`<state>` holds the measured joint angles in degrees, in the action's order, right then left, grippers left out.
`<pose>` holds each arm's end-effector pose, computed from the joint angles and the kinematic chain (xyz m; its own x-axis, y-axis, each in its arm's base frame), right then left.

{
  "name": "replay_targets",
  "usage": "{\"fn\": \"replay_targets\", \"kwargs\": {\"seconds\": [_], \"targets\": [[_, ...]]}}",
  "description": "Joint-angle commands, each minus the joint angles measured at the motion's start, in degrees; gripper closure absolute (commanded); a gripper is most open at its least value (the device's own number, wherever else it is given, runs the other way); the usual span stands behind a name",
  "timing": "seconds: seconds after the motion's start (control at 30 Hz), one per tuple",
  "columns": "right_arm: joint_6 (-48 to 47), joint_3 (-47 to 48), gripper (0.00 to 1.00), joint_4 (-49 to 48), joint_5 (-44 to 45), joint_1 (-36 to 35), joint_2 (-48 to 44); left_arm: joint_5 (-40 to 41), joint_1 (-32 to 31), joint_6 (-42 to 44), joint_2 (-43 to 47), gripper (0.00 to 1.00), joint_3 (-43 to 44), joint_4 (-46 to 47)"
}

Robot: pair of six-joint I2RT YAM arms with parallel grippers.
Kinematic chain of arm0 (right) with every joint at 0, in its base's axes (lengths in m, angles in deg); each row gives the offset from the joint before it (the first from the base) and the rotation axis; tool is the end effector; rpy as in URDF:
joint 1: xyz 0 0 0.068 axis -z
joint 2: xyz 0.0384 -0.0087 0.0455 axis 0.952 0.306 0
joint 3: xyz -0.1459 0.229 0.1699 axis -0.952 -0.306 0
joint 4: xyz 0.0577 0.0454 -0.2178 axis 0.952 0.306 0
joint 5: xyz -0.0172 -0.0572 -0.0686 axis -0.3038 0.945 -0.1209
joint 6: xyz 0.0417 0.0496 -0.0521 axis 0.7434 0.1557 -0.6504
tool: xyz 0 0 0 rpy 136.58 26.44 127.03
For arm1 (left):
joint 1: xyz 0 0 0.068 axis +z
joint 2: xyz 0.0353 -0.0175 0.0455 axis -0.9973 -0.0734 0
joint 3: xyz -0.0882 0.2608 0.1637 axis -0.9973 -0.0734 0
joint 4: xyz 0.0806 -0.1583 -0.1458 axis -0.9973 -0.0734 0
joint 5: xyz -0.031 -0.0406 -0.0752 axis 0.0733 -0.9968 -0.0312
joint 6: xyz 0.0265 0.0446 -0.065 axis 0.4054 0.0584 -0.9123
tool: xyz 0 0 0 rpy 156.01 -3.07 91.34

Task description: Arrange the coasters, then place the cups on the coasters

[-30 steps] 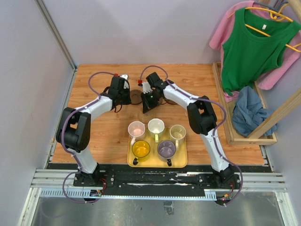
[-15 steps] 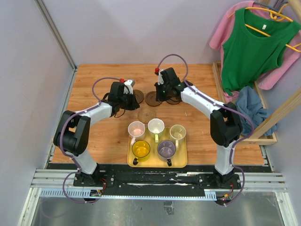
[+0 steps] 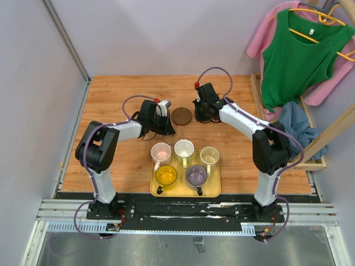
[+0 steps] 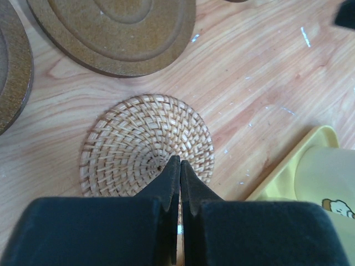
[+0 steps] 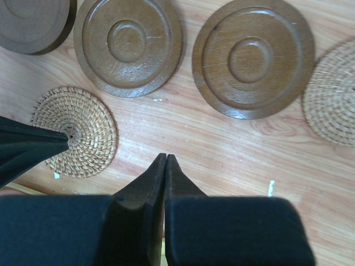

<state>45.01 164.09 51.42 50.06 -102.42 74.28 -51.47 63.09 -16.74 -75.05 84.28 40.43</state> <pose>0.3759 0.2177 0.2830 -0.7312 -0.0632 -0.6792 -0.2775 0.9371 0.2116 0.3536 -0.1841 0.2028 -0.7560 0.0899 -0.6483 0.4932 0.7294 -0.4740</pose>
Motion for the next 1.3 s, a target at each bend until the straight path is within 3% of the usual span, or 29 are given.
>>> {"fn": "replay_targets", "kwargs": {"seconds": [0.0,0.53,0.93,1.2,1.27], "targets": [[0.8,-1.8,0.99,-0.3,5.1,-0.2,-4.7,0.5,-0.3,-0.8,-2.5,0.99,2.0,-1.3],[0.1,-3.7,0.99,-0.6,8.6,-0.2,-10.7,22.6,-0.2,-1.0,-1.8,0.99,2.1,-17.3],[-1.6,-2.9,0.99,-0.2,10.3,0.4,-10.7,28.5,3.3,-1.9,3.9,0.99,-1.2,-23.3],[-0.3,-5.4,0.99,-0.2,9.5,4.4,-12.5,34.5,5.6,-1.2,5.4,0.99,-0.8,-27.7],[0.3,-6.9,0.93,-1.2,6.2,6.6,-13.6,35.1,6.5,-1.3,5.5,0.99,-0.7,-27.7]]}}
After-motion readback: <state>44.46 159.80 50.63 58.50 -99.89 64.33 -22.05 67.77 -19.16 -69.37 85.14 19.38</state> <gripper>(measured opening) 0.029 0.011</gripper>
